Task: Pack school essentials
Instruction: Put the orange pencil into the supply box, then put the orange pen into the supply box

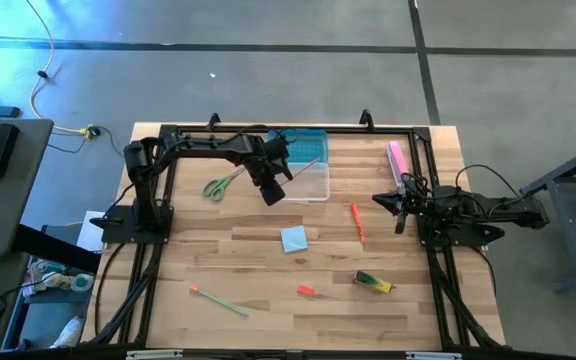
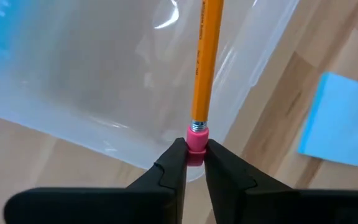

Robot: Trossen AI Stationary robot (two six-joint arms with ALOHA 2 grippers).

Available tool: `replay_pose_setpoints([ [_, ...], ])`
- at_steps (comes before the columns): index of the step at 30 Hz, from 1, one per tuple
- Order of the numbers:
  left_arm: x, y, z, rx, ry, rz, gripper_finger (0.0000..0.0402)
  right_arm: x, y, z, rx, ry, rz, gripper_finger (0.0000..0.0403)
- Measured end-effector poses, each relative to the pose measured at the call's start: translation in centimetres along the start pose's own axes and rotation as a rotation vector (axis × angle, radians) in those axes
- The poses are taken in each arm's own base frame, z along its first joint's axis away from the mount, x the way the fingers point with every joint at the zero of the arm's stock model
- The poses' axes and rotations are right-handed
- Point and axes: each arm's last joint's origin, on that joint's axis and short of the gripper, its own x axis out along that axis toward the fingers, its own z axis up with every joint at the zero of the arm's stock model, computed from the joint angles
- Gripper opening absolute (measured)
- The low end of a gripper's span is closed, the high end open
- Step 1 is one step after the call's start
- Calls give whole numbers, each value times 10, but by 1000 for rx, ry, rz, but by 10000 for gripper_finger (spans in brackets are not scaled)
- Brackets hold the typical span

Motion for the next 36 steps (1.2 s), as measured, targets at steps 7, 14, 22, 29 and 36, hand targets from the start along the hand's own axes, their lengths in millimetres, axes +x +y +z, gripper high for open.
replay_pose_setpoints([
  [7,0,-1,0,3,-3,16,77,0,0,0,0,0,0,0],
  [14,-15,-6,5,-33,12,-21,99,0,0,0,0,0,0,0],
  [22,-75,-26,10,41,-48,-26,92,0,0,0,0,0,0,0],
  [29,-125,-52,-11,72,-188,-73,90,0,0,1,153,-8,6,0],
  [36,-118,-73,-46,34,-289,-159,88,0,1,4,367,-39,23,0],
])
